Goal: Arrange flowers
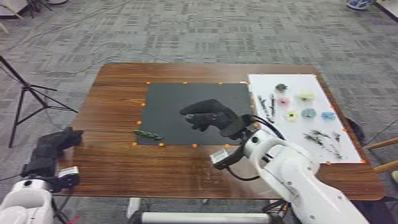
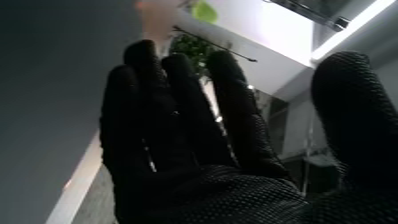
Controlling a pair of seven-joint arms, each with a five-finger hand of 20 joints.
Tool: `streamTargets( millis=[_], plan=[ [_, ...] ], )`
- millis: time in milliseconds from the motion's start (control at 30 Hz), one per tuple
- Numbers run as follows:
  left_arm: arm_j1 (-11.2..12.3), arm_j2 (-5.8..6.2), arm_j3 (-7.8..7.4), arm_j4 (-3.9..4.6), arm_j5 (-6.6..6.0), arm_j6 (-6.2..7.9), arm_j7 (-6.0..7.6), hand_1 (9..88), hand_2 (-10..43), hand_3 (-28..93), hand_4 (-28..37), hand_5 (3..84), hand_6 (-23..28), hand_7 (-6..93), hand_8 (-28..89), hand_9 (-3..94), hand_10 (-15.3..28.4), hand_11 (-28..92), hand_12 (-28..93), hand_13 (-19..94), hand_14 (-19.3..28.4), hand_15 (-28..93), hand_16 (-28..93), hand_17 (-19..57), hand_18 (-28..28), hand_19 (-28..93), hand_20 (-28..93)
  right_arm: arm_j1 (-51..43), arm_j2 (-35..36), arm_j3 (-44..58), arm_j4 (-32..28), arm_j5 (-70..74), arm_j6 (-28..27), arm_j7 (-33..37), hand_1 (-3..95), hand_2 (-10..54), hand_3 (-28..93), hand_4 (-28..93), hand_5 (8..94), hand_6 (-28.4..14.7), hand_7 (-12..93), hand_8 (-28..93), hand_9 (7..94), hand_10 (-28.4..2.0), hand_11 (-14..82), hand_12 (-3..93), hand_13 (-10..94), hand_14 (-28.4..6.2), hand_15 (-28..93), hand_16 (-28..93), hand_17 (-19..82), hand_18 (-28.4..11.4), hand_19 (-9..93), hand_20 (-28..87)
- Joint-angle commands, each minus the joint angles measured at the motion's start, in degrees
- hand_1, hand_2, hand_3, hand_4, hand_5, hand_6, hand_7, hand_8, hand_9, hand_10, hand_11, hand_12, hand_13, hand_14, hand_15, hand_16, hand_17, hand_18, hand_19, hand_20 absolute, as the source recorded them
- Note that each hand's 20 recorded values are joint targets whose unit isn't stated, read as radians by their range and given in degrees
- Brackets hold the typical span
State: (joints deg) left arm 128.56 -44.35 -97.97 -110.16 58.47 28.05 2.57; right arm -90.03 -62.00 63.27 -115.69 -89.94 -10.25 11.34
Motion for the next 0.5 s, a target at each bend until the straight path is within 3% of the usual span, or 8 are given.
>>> streamTargets(
  millis=[33,100,200,233,300,367,400,500],
  plan=[
    [-4.0,-2.23,7.91,-2.53,-3.22,3.45,5.22,21.7,8.5,69,-28.3,54.9,2.5,18.5,-8,51.9,14.4,20,12,44,15.9,15,0,0.9,12.3,13,15,-7.0,3.4,5.3,-2.2,-0.9,2.3,-1.1,23.2,3.5,67,-14,49.6,-5.4,11,-5,52.5,-16.6,6.6,15.2,44,-20.3,33,25,18,-20.1,57,41],
    [-4.4,-3.06,9.79,-3.33,-5.04,3.94,5.96,22.0,8.2,69,-28.3,54.9,2.4,18.7,-8,52.0,14.4,20,12,45,16.1,16,0,1.0,12.3,13,15,-7.4,3.8,6.2,-2.1,-0.2,2.4,-0.9,23.1,3.5,68,-14,49.6,-5.4,11,-5,52.5,-16.6,6.7,15.2,44,-20.3,33,25,18,-20.1,57,41],
    [-5.4,-3.51,12.65,-3.73,-4.88,3.64,4.57,22.1,8.0,69,-28.3,54.8,2.4,18.8,-8,51.7,14.2,20,12,46,16.7,17,0,0.5,12.3,12,15,-8.0,4.4,7.3,-2.4,-0.7,2.6,-1.0,23.1,3.5,68,-14,49.7,-5.4,11,-5,52.6,-16.6,6.7,15.2,44,-20.3,33,25,18,-20.0,56,42],
    [-5.5,-3.57,13.05,-3.96,-4.22,2.87,3.51,22.1,8.0,69,-28.3,54.7,2.4,18.7,-8,51.5,14.1,20,12,47,17.5,18,-1,0.2,12.3,12,15,-8.2,4.5,7.7,-2.5,-0.6,2.4,-0.9,23.1,3.6,68,-14,49.6,-5.4,11,-5,52.6,-16.6,6.7,15.2,44,-20.3,33,25,18,-20.0,56,42],
    [-5.9,-2.77,14.71,-4.35,-3.47,2.18,3.54,22.2,7.6,69,-28.3,54.6,2.5,18.6,-8,51.2,14.0,20,12,48,18.3,19,-1,-1.0,12.4,11,14,-8.1,4.9,7.9,-2.6,-0.3,2.3,-1.0,23.0,3.6,68,-14,49.5,-5.4,11,-5,52.5,-16.6,6.7,15.3,43,-20.3,33,25,18,-20.0,56,42],
    [-6.4,-2.61,15.22,-4.62,-2.29,-0.93,6.25,22.5,7.3,69,-28.3,54.6,2.7,18.5,-8,51.0,14.0,20,12,49,18.8,20,-2,-1.2,12.5,11,14,-8.2,5.1,8.1,-2.6,-0.6,2.1,-1.2,23.0,3.6,68,-14,49.3,-5.4,12,-5,52.3,-16.9,6.7,15.4,43,-20.4,33,25,18,-20.0,56,42],
    [-6.9,-2.44,15.97,-5.15,-1.78,-0.64,7.75,22.8,7.2,69,-28.3,54.8,2.8,18.4,-8,51.0,14.0,20,12,49,18.7,20,-2,-1.0,12.8,12,14,-8.4,5.3,8.1,-2.7,-0.5,2.3,-1.1,23.0,3.6,68,-14,49.3,-5.4,11,-5,52.2,-17.0,6.7,15.4,43,-20.4,33,25,18,-20.0,56,42],
    [-8.4,-2.31,17.31,-7.09,0.07,0.05,10.52,23.2,7.1,69,-28.3,55.4,3.0,18.5,-8,51.2,14.2,20,12,46,17.5,18,-3,0.4,13.0,14,15,-8.6,5.1,8.4,-2.6,-0.6,1.2,-0.9,22.9,3.2,69,-14,49.2,-5.7,11,-5,51.6,-17.3,6.6,15.5,42,-20.5,34,25,17,-20.0,56,42]
  ],
)
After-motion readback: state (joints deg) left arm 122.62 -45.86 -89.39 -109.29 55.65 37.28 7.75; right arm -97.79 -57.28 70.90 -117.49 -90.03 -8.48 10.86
